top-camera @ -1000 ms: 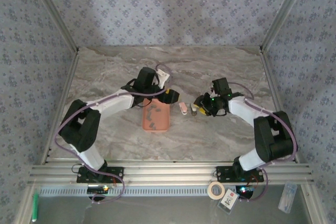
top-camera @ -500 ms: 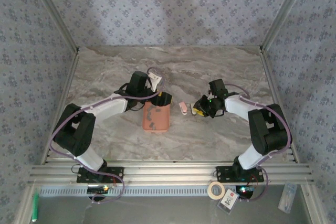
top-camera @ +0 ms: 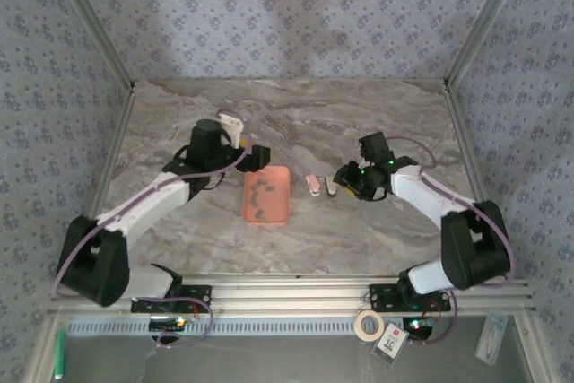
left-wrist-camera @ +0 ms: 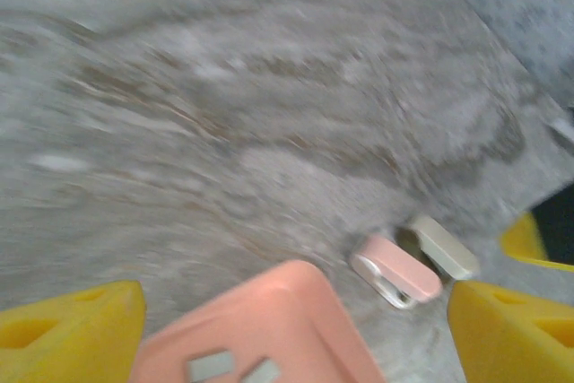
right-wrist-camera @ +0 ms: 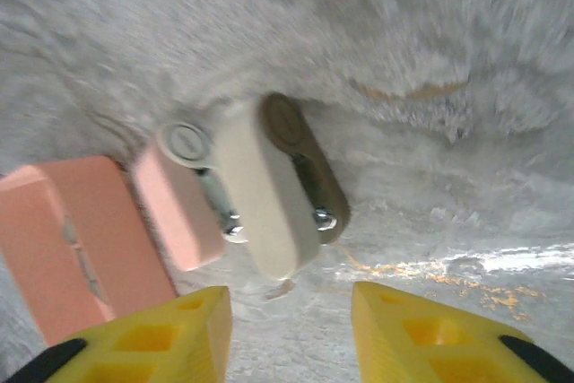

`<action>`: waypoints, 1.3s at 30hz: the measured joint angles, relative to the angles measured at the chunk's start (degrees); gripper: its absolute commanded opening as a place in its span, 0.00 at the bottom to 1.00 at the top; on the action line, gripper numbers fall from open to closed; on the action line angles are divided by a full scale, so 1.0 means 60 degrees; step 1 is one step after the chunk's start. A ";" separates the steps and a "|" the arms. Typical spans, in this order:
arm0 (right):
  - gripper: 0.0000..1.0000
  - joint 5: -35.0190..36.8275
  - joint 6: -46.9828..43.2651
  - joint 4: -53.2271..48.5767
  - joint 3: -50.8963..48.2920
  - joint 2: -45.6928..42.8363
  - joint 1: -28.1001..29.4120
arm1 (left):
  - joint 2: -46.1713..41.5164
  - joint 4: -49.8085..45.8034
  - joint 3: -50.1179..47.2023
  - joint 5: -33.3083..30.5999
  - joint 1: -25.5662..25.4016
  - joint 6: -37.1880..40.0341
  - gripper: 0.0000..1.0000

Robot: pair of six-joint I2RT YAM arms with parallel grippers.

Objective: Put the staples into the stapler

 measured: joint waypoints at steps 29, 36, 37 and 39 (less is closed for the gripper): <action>1.00 0.3537 -0.8185 0.9898 -0.4513 -0.0040 -0.2758 | 0.2375 0.7686 -0.5045 -0.5246 0.3850 0.1821 1.00; 1.00 0.2801 -0.8276 1.1573 -0.4852 0.1246 -0.3388 | 0.2379 0.8007 -0.4783 -0.5002 0.4211 0.1712 1.00; 1.00 0.2743 -0.8266 1.1602 -0.4809 0.1246 -0.3450 | 0.2375 0.8021 -0.4783 -0.4943 0.4211 0.1716 1.00; 1.00 0.2656 -0.8233 1.1693 -0.4732 0.1246 -0.3544 | 0.2375 0.7956 -0.4765 -0.4852 0.4207 0.1716 1.00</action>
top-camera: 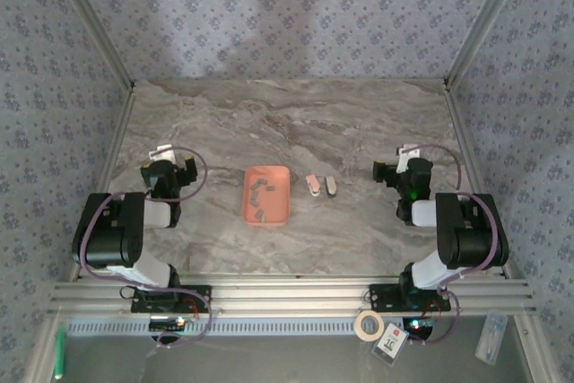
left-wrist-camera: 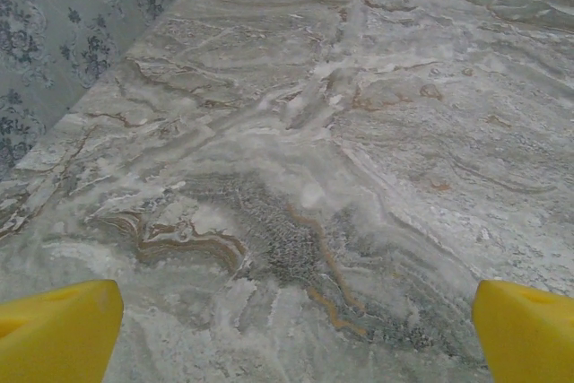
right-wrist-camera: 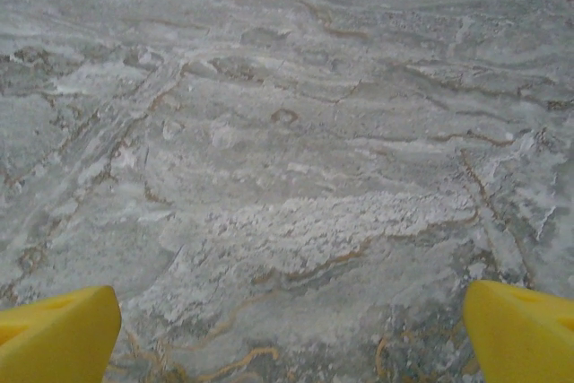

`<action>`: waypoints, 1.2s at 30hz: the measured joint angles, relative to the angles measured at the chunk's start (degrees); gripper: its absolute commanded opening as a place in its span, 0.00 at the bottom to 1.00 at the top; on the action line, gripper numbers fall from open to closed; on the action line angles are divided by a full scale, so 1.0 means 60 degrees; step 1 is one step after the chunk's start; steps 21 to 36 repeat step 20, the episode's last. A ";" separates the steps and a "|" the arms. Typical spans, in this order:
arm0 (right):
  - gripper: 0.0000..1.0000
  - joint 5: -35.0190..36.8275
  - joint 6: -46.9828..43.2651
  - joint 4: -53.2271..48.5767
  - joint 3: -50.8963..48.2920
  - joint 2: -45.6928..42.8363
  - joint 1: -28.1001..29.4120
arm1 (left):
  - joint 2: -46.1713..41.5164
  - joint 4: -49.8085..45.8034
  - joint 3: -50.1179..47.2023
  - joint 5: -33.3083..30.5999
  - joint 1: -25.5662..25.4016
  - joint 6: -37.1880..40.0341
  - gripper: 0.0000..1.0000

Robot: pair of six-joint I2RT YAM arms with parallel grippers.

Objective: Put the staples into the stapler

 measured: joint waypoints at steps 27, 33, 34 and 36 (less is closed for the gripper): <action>1.00 -0.0113 0.0000 0.0084 0.0033 0.0000 -0.0029 | -0.0007 -0.0015 0.0091 0.0171 0.0000 0.0000 1.00; 1.00 -0.0113 0.0000 0.0084 0.0033 0.0000 -0.0029 | -0.0007 -0.0015 0.0091 0.0171 0.0000 0.0000 1.00; 1.00 -0.0113 0.0000 0.0084 0.0033 0.0000 -0.0029 | -0.0007 -0.0015 0.0091 0.0171 0.0000 0.0000 1.00; 1.00 -0.0113 0.0000 0.0084 0.0033 0.0000 -0.0029 | -0.0007 -0.0015 0.0091 0.0171 0.0000 0.0000 1.00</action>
